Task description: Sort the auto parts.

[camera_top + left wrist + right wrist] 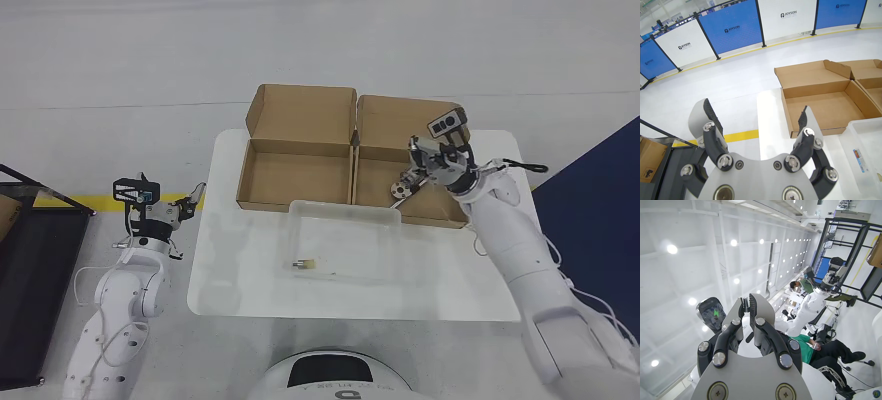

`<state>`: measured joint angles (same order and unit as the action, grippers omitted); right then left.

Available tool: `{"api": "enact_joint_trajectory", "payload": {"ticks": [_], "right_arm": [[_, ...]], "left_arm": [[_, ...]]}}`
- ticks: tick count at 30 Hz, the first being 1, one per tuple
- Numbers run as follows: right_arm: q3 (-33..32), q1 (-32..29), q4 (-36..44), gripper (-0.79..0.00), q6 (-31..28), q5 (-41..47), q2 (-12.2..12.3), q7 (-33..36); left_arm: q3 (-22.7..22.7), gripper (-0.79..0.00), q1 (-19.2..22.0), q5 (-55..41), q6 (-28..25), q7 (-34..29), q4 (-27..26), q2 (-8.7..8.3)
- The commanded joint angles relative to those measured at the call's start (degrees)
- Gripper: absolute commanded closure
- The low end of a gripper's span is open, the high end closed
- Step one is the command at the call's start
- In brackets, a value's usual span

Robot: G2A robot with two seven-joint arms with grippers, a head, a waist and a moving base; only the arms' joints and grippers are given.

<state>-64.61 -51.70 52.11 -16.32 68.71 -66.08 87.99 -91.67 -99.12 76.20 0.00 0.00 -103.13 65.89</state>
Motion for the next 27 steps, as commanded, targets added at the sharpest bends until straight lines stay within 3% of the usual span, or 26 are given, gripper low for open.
{"api": "enact_joint_trajectory", "payload": {"ticks": [1, 7, 13, 16, 22, 27], "right_arm": [[-1.0, 0.4, -0.9, 0.0, -1.2, -2.7, -0.3, -1.2], [0.0, 0.8, -1.1, 0.0, -9.1, -15.0, -1.5, -9.1], [7.5, 5.2, -7.6, 0.0, -14.8, -25.2, -4.4, -15.7], [12.6, 7.2, -10.6, 0.0, -14.2, -29.0, -6.6, -18.9], [21.3, 11.5, -15.9, 0.0, -11.9, -44.3, -10.8, -35.9], [25.9, 14.2, -18.1, 0.0, -6.2, -55.5, -13.0, -46.7]], "left_arm": [[0.0, -0.785, 0.0, 0.0, 0.0, 0.0, 0.0, 0.0], [0.0, -0.785, 0.0, 0.0, 0.0, 0.0, 0.0, 0.0], [0.0, -0.785, 0.0, 0.0, 0.0, 0.0, 0.0, 0.0], [0.0, -0.785, 0.0, 0.0, 0.0, 0.0, 0.0, 0.0], [0.0, -0.785, 0.0, 0.0, 0.0, 0.0, 0.0, 0.0], [0.0, -0.785, 0.0, 0.0, 0.0, 0.0, 0.0, 0.0]]}}
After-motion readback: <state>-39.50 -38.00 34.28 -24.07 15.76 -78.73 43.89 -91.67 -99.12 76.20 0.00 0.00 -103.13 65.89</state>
